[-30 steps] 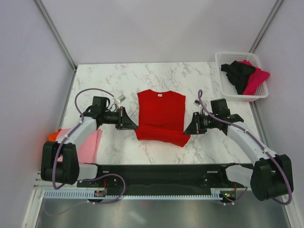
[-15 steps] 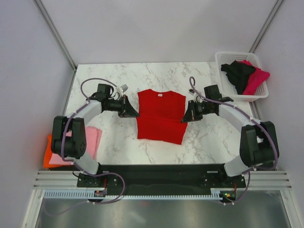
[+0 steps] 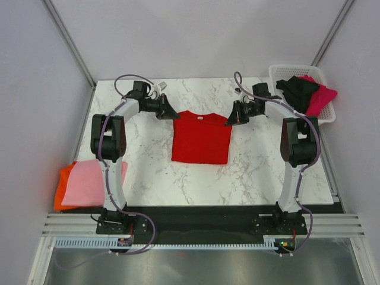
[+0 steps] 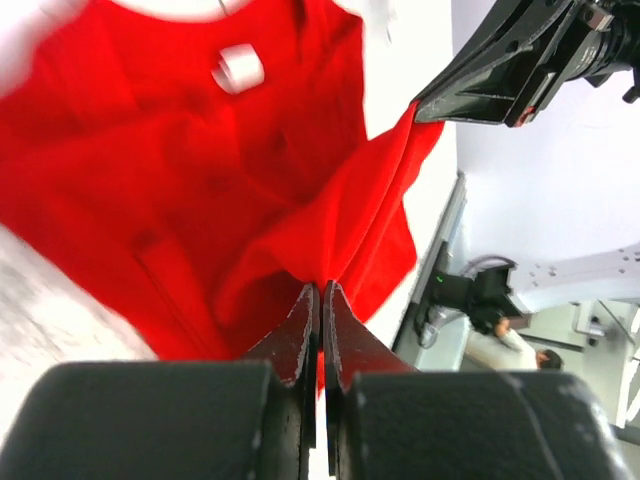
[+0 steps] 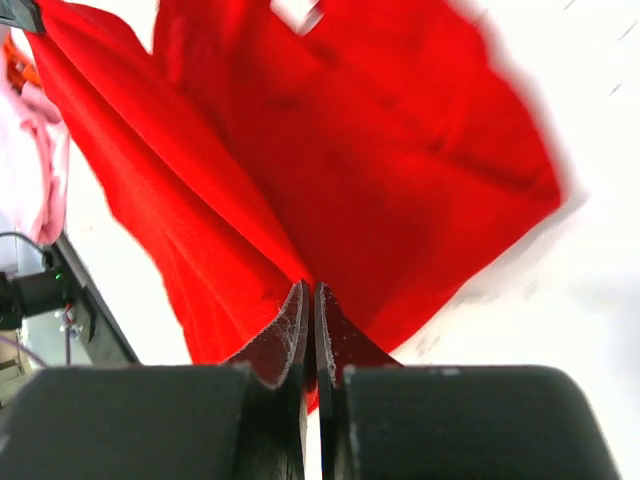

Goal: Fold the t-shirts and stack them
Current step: Fold the tshirt

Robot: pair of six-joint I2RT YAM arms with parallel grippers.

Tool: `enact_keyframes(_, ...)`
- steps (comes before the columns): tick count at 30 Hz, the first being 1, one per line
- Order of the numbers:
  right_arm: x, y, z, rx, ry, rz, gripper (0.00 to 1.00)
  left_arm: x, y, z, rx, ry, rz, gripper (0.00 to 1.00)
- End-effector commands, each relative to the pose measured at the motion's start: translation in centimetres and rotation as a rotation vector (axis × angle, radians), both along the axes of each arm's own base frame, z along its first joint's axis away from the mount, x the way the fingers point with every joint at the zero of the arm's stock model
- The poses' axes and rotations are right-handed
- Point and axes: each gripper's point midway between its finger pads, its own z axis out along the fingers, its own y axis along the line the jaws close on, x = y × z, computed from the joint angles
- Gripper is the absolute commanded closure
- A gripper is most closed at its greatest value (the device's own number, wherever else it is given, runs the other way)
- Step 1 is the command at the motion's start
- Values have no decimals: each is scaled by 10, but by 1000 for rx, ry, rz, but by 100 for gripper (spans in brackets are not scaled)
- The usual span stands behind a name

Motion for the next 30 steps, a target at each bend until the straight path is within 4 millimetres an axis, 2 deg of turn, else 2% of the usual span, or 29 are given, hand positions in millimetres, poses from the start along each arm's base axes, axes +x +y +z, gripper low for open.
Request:
enact_keyframes(1, 33, -14, -17, -26, -28, -11, 99, 37, 4, -4, 22, -116, 4, 98)
enact_keyframes(3, 52, -15, -14, -24, -60, -16, 99, 51, -2, -2, 25, -159, 2, 98)
enact_keyframes(4, 57, -15, -22, -25, -52, -16, 99, 57, -3, -11, 36, -162, 9, 98)
enact_keyframes(5, 67, -14, -15, -23, -79, -16, 99, 65, -5, -6, 39, -191, 11, 98)
enact_keyframes(7, 74, -15, -21, -29, -82, -22, 99, 73, -8, -10, 61, -211, 22, 98)
enact_keyframes(8, 81, -14, -16, -29, -104, -20, 99, 78, -9, -8, 68, -231, 25, 98)
enact_keyframes(15, 93, -14, -19, -31, -123, -24, 100, 94, -8, -12, 122, -270, 65, 98)
enact_keyframes(20, 97, -11, -2, -9, -151, -25, 99, 89, -7, 0, 120, -288, 58, 98)
enact_keyframes(21, 97, -10, 3, 0, -156, -24, 100, 88, -8, 11, 112, -304, 53, 98)
enact_keyframes(27, 93, -6, 36, 42, -193, -21, 99, 75, -9, 40, 78, -335, 32, 98)
enact_keyframes(28, 92, -5, 38, 46, -188, -27, 100, 73, -9, 53, 70, -354, 32, 98)
enact_keyframes(30, 93, -3, 47, 58, -205, -27, 99, 70, -8, 60, 62, -361, 31, 98)
